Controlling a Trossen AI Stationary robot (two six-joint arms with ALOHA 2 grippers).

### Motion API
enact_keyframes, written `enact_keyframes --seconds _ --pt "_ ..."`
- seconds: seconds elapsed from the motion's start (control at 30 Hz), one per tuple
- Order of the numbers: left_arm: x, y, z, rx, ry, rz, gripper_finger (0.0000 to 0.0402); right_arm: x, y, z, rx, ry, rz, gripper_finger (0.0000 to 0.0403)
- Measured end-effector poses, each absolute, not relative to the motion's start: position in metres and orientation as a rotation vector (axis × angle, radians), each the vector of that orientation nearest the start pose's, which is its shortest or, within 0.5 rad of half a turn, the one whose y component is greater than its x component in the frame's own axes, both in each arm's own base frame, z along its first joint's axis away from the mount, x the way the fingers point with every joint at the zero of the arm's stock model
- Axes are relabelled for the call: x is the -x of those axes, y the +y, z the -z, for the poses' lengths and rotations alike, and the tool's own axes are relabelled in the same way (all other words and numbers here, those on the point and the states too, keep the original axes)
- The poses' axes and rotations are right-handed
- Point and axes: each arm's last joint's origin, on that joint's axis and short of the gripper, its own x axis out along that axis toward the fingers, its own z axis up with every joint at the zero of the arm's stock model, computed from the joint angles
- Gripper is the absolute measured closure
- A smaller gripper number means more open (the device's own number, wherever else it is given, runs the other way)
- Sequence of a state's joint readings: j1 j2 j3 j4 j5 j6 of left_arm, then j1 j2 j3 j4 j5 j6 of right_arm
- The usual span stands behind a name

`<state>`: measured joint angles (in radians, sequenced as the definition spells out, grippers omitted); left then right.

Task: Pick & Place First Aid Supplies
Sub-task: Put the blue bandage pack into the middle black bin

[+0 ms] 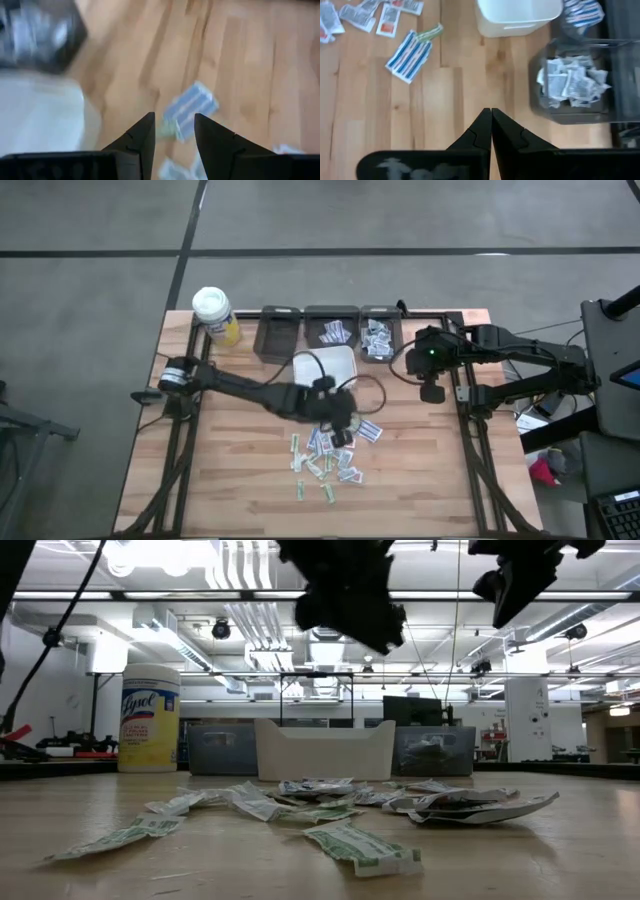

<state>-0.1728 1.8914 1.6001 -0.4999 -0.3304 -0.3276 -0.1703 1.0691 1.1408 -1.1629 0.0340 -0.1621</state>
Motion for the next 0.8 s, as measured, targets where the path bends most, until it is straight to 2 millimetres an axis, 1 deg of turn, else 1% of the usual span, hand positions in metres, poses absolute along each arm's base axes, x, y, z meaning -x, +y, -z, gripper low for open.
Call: enact_keyframes --seconds 0.07,0.2,0.27,0.33,0.43,0.53,0.67,0.8 --pt "-0.41 -0.072 -0.266 0.174 0.782 -0.316 0.0269 -0.175 -0.031 -0.321 0.067 1.115 0.082 0.0394" --pt "-0.398 -0.084 -0.249 0.307 0.874 -0.39 0.0269 -0.178 -0.031 -0.31 0.066 1.124 0.08 0.0394" --pt "-0.393 -0.089 -0.241 0.361 0.908 -0.391 0.0269 -0.179 -0.031 -0.306 0.073 1.121 0.076 0.0394" --pt "-0.39 -0.093 -0.235 0.378 0.936 -0.377 0.0269 -0.181 -0.032 -0.303 0.082 1.107 0.073 0.0394" --pt "-0.385 -0.097 -0.224 0.343 0.976 -0.361 0.0269 -0.183 -0.032 -0.303 0.086 1.086 0.075 0.0394" --pt "-0.378 -0.097 -0.21 0.257 1.027 -0.332 0.0269 -0.184 -0.032 -0.303 0.087 1.07 0.077 0.0394" --pt "-0.37 -0.093 -0.192 0.152 1.087 -0.298 0.0269 -0.184 -0.032 -0.303 0.087 1.071 0.077 0.0394" --pt "-0.371 -0.087 -0.181 0.072 1.064 -0.242 0.0269 -0.185 -0.032 -0.305 0.084 1.062 0.08 0.0394"
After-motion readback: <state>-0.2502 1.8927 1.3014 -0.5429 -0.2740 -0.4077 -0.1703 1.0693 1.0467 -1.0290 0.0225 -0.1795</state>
